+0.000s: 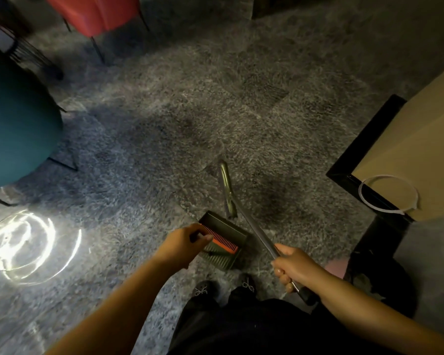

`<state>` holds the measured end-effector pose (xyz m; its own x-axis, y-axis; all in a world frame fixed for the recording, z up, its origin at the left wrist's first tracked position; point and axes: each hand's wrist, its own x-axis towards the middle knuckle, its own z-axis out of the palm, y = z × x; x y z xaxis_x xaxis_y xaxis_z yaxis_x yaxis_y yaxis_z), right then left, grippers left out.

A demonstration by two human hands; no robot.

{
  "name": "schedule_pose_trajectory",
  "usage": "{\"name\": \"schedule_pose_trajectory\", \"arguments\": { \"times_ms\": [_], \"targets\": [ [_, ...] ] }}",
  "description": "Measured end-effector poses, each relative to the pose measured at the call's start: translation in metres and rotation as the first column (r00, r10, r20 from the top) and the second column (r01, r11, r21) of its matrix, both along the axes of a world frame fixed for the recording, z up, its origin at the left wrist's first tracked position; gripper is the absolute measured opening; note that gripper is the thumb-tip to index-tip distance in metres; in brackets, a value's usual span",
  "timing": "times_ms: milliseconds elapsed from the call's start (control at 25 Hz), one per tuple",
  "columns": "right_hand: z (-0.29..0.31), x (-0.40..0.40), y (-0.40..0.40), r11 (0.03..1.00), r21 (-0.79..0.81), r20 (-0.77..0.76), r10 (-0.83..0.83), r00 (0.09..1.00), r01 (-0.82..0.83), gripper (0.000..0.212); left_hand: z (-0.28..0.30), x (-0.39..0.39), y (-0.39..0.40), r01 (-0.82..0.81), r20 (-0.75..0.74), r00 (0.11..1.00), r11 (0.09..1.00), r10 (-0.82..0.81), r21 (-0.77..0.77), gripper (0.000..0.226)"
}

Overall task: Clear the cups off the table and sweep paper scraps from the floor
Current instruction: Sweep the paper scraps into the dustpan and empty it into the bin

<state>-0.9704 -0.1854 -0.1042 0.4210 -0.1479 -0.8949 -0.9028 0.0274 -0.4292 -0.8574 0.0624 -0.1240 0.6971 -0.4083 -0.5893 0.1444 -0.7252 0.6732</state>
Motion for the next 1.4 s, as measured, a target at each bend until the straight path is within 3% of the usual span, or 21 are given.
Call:
{"name": "schedule_pose_trajectory", "arguments": {
  "times_ms": [240, 480, 600, 760, 1000, 1240, 1400],
  "targets": [
    [0.005, 0.04, 0.032, 0.983, 0.018, 0.039, 0.182, 0.982, -0.183, 0.051, 0.015, -0.011, 0.051, -0.309, 0.128, 0.944, 0.951, 0.304, 0.017, 0.007],
    [0.002, 0.082, 0.09, 0.957, 0.021, 0.051, 0.288, 0.956, -0.29, 0.049, 0.022, -0.022, 0.12, -0.497, 0.195, 0.851, 0.868, 0.488, -0.007, 0.008],
    [0.002, 0.1, 0.13, 0.953, 0.039, 0.043, 0.299, 0.953, -0.301, 0.055, 0.026, -0.016, 0.165, -0.539, 0.225, 0.821, 0.843, 0.525, -0.002, 0.006],
    [0.003, 0.129, 0.188, 0.945, 0.04, 0.038, 0.323, 0.946, -0.324, 0.044, 0.034, 0.003, 0.224, -0.599, 0.238, 0.776, 0.801, 0.584, -0.015, 0.007],
    [0.002, 0.166, 0.259, 0.958, 0.041, 0.037, 0.282, 0.959, -0.284, 0.044, 0.041, 0.041, 0.29, -0.568, 0.265, 0.795, 0.823, 0.545, 0.012, 0.007],
    [0.002, 0.217, 0.279, 0.963, 0.033, 0.047, 0.267, 0.963, -0.268, 0.039, 0.041, 0.091, 0.313, -0.596, 0.276, 0.769, 0.803, 0.577, -0.016, 0.006],
    [0.0, 0.271, 0.271, 0.965, 0.036, 0.048, 0.26, 0.964, -0.262, 0.048, 0.042, 0.143, 0.309, -0.616, 0.252, 0.756, 0.787, 0.604, -0.037, 0.008]
  ]
}}
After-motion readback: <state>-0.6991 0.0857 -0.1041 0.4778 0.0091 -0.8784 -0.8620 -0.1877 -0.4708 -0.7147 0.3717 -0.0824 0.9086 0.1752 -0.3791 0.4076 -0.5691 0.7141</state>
